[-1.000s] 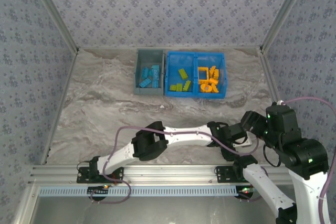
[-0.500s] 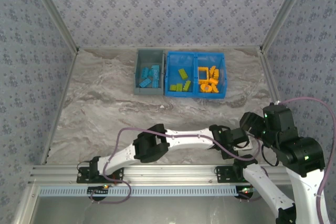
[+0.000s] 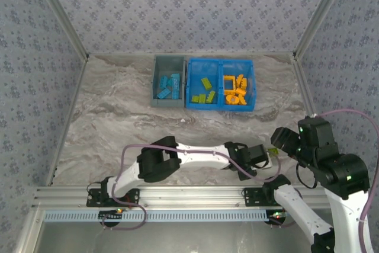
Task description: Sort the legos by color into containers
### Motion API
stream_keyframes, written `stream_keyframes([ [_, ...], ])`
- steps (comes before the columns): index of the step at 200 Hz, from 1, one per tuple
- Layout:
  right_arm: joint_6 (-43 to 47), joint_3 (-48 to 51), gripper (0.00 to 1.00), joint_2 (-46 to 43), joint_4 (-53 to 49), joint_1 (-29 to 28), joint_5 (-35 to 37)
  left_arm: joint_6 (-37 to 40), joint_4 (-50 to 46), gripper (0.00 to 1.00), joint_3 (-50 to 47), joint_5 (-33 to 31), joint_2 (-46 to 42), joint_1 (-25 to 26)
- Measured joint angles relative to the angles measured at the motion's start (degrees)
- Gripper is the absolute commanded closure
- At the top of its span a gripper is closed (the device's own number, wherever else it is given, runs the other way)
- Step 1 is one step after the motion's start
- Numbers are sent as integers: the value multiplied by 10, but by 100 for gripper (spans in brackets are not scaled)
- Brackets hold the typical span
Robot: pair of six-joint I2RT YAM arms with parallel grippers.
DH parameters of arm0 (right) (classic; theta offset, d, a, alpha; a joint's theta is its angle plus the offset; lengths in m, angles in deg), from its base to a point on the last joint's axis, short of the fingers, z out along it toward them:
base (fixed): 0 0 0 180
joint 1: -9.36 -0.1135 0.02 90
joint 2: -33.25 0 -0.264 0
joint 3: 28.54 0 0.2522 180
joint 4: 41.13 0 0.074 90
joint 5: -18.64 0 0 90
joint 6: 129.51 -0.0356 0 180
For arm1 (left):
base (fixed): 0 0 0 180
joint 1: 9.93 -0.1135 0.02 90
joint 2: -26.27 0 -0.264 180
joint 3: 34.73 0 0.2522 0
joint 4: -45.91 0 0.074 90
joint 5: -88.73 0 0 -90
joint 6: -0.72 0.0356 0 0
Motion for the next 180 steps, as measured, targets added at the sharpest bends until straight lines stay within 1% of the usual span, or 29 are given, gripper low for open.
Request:
stream_keyframes([
  [22,-5,0,23,17,-17,0,-33,-21,2,84,-61,-10,-53,-25],
  [47,-1,17,23,23,-4,0,-92,-46,6,83,-116,-27,-123,-68],
  [83,22,75,28,25,73,-3,-167,-73,6,81,-142,-52,-209,-140],
  [98,28,99,27,42,115,-26,-178,-80,6,81,-142,-64,-233,-172],
  [110,32,109,27,66,149,-67,-166,-84,4,80,-140,-74,-244,-199],
  [119,33,111,27,91,178,-110,-150,-85,-1,80,-134,-82,-244,-221],
  [130,35,111,27,118,215,-161,-118,-86,-7,80,-122,-87,-238,-245],
  [144,37,119,26,148,270,-212,-75,-89,-19,80,-94,-96,-220,-277],
  [161,39,147,26,162,340,-249,-26,-94,-32,79,-40,-110,-178,-311],
  [180,39,179,25,165,409,-264,20,-98,-40,79,23,-120,-122,-340],
])
